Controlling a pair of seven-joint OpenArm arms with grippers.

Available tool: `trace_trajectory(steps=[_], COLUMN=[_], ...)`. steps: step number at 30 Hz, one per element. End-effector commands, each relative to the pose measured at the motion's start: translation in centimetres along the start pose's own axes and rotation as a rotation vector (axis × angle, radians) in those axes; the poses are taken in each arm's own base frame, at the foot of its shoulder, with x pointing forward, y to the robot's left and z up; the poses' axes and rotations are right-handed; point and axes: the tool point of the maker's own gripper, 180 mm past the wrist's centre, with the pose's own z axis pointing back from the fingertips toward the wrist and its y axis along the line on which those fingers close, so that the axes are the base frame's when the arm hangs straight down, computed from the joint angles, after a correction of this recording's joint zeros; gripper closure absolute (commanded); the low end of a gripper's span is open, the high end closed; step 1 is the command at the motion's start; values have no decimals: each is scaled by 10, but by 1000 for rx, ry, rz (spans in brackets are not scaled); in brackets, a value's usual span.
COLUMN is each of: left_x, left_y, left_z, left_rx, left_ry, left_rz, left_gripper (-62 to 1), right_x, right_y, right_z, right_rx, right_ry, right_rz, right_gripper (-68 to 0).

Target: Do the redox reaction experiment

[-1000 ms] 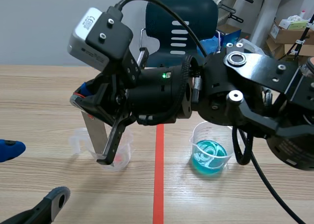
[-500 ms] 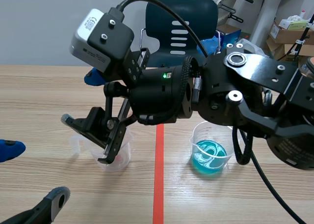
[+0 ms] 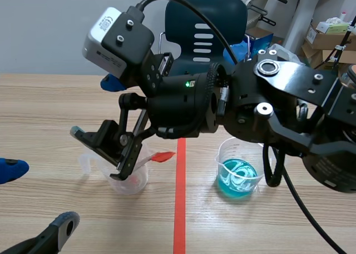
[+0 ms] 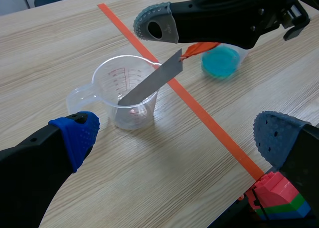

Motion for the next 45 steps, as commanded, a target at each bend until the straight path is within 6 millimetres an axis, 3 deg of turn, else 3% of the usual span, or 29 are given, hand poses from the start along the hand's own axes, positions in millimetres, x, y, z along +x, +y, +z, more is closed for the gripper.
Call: trace_trajectory(steps=[1,45], left_x=[9,9], left_y=[-3,-3], left_z=[0,0], left_rx=[-3,-3], left_ry=[-30,-29], left_rz=[7,7], left_gripper=[-623,-623], right_x=[6,7], right_y=[-6,-6], right_z=[-1,-3], right_rx=[-12,-12], right_ry=[-21,-36], right_rz=[2,-4], right_gripper=[-488,-487])
